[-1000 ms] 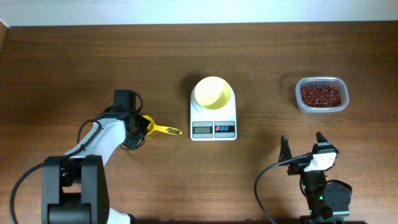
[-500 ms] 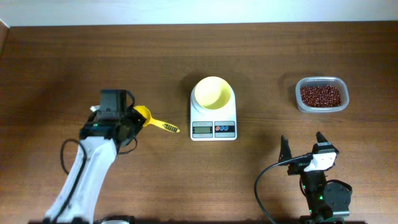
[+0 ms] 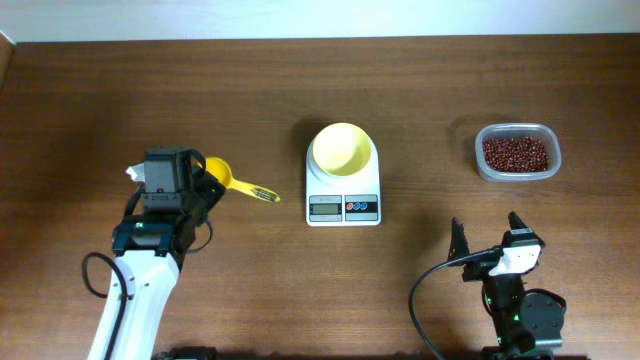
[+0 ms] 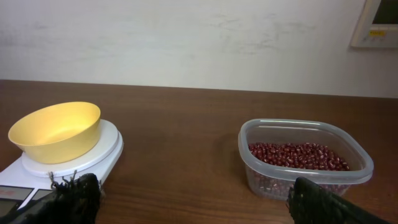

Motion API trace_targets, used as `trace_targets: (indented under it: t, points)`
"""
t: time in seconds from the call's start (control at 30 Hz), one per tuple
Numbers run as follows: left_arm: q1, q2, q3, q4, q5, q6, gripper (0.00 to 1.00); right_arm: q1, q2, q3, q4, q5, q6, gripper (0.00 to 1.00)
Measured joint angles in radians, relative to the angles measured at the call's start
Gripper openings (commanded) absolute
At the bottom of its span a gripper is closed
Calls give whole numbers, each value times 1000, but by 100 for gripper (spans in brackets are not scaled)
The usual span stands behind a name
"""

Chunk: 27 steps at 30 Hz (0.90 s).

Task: Scoop item into bowl and weigh 50g on scale
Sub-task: 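Lift the yellow scoop with the left gripper toward the center, then grasp the scoop handle with the right gripper above the scale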

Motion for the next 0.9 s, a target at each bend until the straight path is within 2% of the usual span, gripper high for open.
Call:
trace_targets:
  t: [0.2,0.4,0.63,0.7,0.77,0.83,0.9]
  points:
    - [0,0,0,116,-91,0,0,0,0,0,0,0,0,99]
    - [0,0,0,187,-98,-2,0,0,0,0,0,0,0,99]
    - [0,0,0,245,-88,-70,0,0,1,0,46,-19,0,99]
    - [0,0,0,254,-82,-73,0,0,2,0,116,-122,72,99]
    - [0,0,0,266,-75,-76,0,0,1,0,191,-248,263,99]
    - [0,0,0,278,-62,-77,0,0,1,0,212,-306,406,99]
    - [0,0,0,278,-45,-78,0,0,2,0,263,-327,476,99]
